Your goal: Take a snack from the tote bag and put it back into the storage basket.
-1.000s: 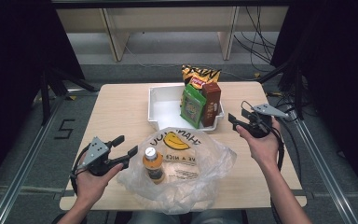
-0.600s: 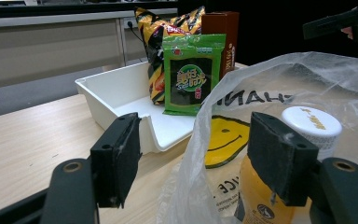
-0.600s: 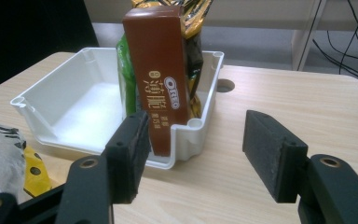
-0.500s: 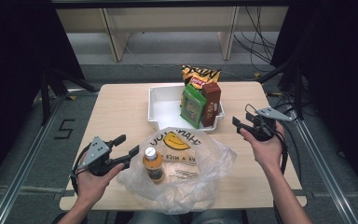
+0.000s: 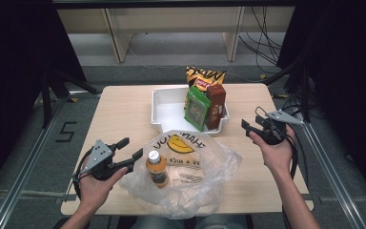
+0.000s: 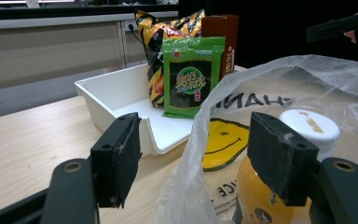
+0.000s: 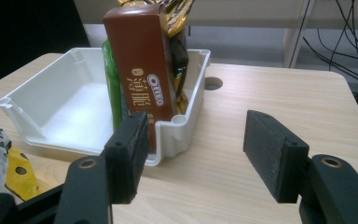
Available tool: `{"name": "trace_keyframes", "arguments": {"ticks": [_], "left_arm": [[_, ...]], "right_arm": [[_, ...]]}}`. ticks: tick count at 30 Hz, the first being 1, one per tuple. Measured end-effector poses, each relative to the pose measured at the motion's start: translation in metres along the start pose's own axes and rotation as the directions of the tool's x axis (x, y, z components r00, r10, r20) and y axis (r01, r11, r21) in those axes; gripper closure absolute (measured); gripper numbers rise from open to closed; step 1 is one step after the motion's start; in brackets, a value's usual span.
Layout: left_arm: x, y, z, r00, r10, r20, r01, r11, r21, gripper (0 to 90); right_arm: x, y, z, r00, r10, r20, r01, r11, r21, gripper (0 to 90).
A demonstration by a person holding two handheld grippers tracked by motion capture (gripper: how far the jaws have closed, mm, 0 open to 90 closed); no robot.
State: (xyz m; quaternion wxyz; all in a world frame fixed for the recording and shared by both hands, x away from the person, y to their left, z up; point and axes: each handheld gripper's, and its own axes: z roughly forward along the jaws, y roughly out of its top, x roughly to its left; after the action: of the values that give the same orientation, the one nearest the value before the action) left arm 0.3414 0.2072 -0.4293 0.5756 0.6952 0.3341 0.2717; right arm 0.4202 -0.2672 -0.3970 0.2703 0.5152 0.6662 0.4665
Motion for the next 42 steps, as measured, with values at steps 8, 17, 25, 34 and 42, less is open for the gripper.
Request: {"name": "trace_keyframes", "arguments": {"ticks": [8, 17, 25, 34, 42], "left_arm": [[-0.005, 0.002, -0.003, 0.9999, -0.009, 0.014, 0.009, 0.9999, -0.011, 34.0], [-0.011, 0.007, 0.000, 0.9989, 0.001, 0.047, 0.000, 0.9997, -0.024, 33.8], [-0.015, 0.008, 0.001, 0.9985, 0.000, 0.056, 0.001, 0.9997, -0.026, 33.8], [-0.020, 0.009, 0.000, 0.9972, -0.019, 0.072, 0.022, 0.9992, -0.033, 33.8], [-0.023, 0.009, 0.001, 0.9959, -0.029, 0.086, 0.031, 0.9990, -0.030, 33.5]], "right_arm": [[-0.003, 0.000, 0.000, 0.9998, -0.009, 0.015, 0.009, 1.000, 0.002, 40.4], [0.000, 0.000, -0.002, 0.9994, 0.032, 0.012, -0.032, 0.999, 0.001, 40.2], [-0.004, -0.002, 0.001, 0.9997, 0.002, 0.025, -0.003, 1.000, 0.013, 40.0], [-0.003, -0.003, 0.002, 0.9997, 0.001, 0.023, -0.002, 1.000, 0.011, 39.8], [-0.004, -0.003, 0.003, 0.9999, -0.001, 0.015, 0.001, 1.000, 0.015, 39.8]]}}
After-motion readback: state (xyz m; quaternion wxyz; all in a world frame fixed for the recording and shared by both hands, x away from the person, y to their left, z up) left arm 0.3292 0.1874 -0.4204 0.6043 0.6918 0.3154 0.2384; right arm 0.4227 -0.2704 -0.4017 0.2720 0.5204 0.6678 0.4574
